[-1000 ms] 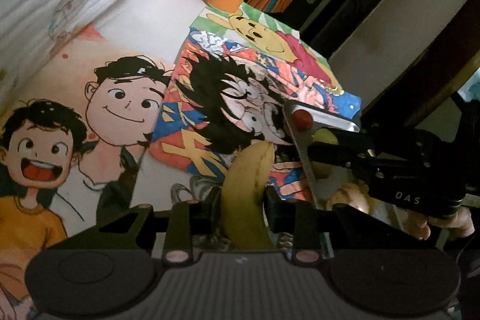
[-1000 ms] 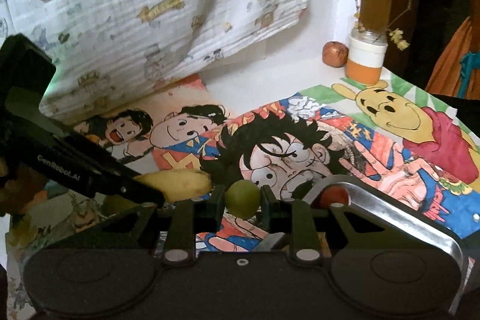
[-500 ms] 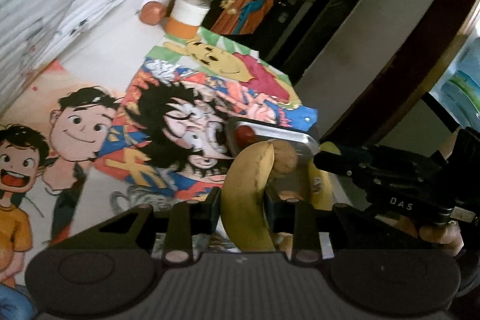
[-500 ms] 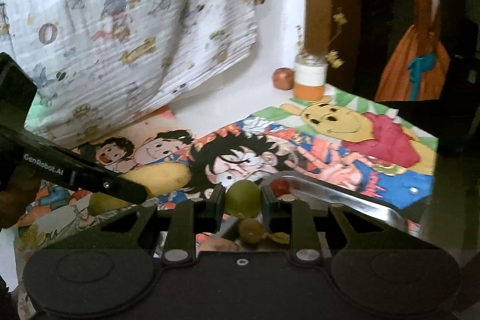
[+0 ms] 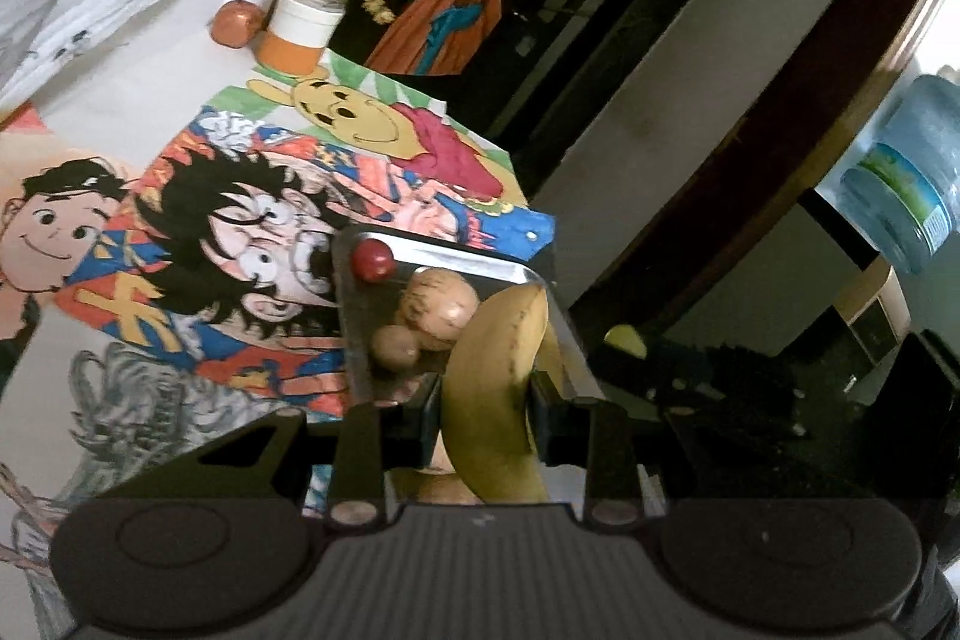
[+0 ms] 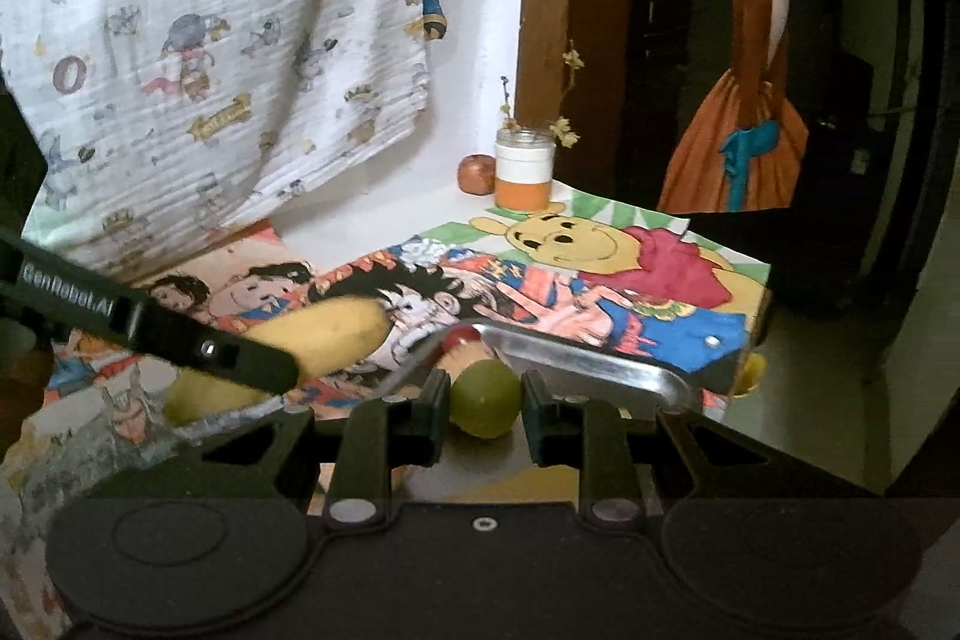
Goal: Organize fruits
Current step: 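Lower the banana into the tray and open the left tool while the right releases the grape there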
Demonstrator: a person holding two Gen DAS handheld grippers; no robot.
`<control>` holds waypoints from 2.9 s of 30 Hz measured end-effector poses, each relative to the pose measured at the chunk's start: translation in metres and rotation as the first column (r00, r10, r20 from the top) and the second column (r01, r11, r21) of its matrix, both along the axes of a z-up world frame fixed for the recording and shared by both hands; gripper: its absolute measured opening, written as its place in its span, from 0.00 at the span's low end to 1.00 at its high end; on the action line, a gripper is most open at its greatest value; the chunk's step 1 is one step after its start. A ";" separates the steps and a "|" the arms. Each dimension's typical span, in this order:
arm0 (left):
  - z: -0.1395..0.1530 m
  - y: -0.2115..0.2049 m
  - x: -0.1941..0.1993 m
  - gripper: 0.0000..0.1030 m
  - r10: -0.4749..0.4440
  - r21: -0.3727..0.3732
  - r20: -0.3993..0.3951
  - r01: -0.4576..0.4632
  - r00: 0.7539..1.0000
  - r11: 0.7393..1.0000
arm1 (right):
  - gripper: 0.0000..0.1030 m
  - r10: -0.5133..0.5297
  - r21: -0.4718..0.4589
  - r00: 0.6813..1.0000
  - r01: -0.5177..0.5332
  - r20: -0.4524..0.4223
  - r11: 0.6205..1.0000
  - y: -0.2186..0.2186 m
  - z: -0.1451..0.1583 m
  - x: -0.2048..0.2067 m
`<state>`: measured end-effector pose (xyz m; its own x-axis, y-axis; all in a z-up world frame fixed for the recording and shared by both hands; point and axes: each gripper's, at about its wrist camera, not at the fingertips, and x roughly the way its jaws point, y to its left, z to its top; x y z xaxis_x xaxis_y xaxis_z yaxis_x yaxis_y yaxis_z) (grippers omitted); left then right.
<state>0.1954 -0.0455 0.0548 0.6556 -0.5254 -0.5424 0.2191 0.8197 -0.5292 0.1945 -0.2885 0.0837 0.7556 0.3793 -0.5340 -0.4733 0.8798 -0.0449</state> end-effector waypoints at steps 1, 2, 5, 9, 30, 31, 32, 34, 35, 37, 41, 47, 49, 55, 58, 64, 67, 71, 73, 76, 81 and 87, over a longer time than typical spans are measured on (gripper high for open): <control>0.000 -0.004 -0.001 0.32 -0.011 0.006 0.004 0.011 1.000 1.000 | 0.27 -0.005 -0.004 1.000 0.005 0.002 1.000 -0.003 -0.002 -0.003; 0.000 -0.007 -0.002 0.32 -0.022 0.011 0.005 0.022 1.000 1.000 | 0.27 -0.010 -0.007 1.000 0.010 0.002 1.000 -0.005 -0.005 -0.006; -0.002 -0.018 -0.006 0.32 -0.047 0.020 0.006 0.046 0.999 0.999 | 0.27 -0.026 -0.007 1.000 0.026 -0.006 1.000 -0.014 -0.011 -0.012; -0.004 -0.030 -0.013 0.32 -0.071 0.039 0.008 0.071 0.997 0.997 | 0.27 -0.051 -0.004 0.999 0.051 -0.009 0.999 -0.025 -0.018 -0.021; -0.026 -0.064 -0.033 0.32 -0.109 0.164 -0.036 0.113 0.993 0.980 | 0.27 -0.089 0.007 0.995 0.089 -0.035 0.996 -0.050 -0.041 -0.055; -0.027 -0.066 -0.034 0.32 -0.107 0.172 -0.040 0.112 0.993 0.979 | 0.27 -0.088 0.005 0.996 0.088 -0.035 0.996 -0.050 -0.042 -0.055; -0.029 -0.067 -0.034 0.32 -0.105 0.186 -0.043 0.111 0.994 0.976 | 0.27 -0.087 0.003 0.996 0.087 -0.036 0.996 -0.050 -0.043 -0.056; -0.031 -0.070 -0.034 0.32 -0.102 0.210 -0.044 0.109 0.994 0.972 | 0.27 -0.087 0.001 0.995 0.087 -0.040 0.996 -0.050 -0.046 -0.057; -0.032 -0.072 -0.035 0.32 -0.101 0.219 -0.044 0.109 0.994 0.970 | 0.27 -0.088 -0.001 0.995 0.088 -0.039 0.996 -0.050 -0.047 -0.058; -0.034 -0.075 -0.035 0.32 -0.103 0.236 -0.045 0.111 0.994 0.965 | 0.27 -0.091 -0.002 0.995 0.091 -0.040 0.996 -0.050 -0.049 -0.059; -0.036 -0.080 -0.037 0.32 -0.106 0.271 -0.039 0.113 0.994 0.956 | 0.28 -0.098 0.007 0.994 0.099 -0.047 0.995 -0.052 -0.052 -0.060; -0.040 -0.082 -0.038 0.33 -0.103 0.299 -0.042 0.111 0.994 0.948 | 0.28 -0.105 0.011 0.993 0.106 -0.056 0.994 -0.054 -0.054 -0.063; -0.040 -0.083 -0.038 0.33 -0.105 0.305 -0.039 0.112 0.994 0.946 | 0.28 -0.106 0.011 0.993 0.106 -0.055 0.994 -0.054 -0.054 -0.063; -0.041 -0.087 -0.040 0.33 -0.114 0.319 -0.033 0.119 0.993 0.940 | 0.33 -0.114 0.015 0.992 0.115 -0.052 0.993 -0.056 -0.055 -0.065; -0.041 -0.087 -0.042 0.33 -0.111 0.324 -0.024 0.113 0.994 0.939 | 0.37 -0.121 0.018 0.991 0.122 -0.050 0.992 -0.057 -0.055 -0.067; -0.040 -0.086 -0.046 0.36 -0.108 0.327 -0.018 0.108 0.994 0.939 | 0.45 -0.136 0.028 0.990 0.138 -0.042 0.990 -0.058 -0.051 -0.073; -0.038 -0.085 -0.047 0.38 -0.110 0.322 -0.016 0.109 0.994 0.941 | 0.50 -0.146 0.033 0.989 0.147 -0.035 0.989 -0.059 -0.048 -0.077; -0.034 -0.083 -0.050 0.41 -0.109 0.311 -0.008 0.106 0.994 0.944 | 0.56 -0.157 0.038 0.987 0.158 -0.027 0.987 -0.060 -0.044 -0.081; -0.031 -0.081 -0.053 0.47 -0.109 0.306 0.002 0.103 0.994 0.946 | 0.60 -0.164 0.041 0.986 0.165 -0.023 0.985 -0.061 -0.043 -0.083; -0.026 -0.079 -0.057 0.51 -0.104 0.303 0.023 0.093 0.994 0.948 | 0.65 -0.169 0.049 0.985 0.170 -0.017 0.984 -0.061 -0.040 -0.087; -0.019 -0.073 -0.062 0.58 -0.084 0.290 0.043 0.068 0.996 0.954 | 0.71 -0.178 0.058 0.984 0.178 -0.006 0.982 -0.060 -0.036 -0.093; -0.013 -0.062 -0.067 0.70 -0.043 0.285 0.071 0.021 0.997 0.958 | 0.77 -0.185 0.078 0.983 0.184 0.006 0.980 -0.058 -0.030 -0.101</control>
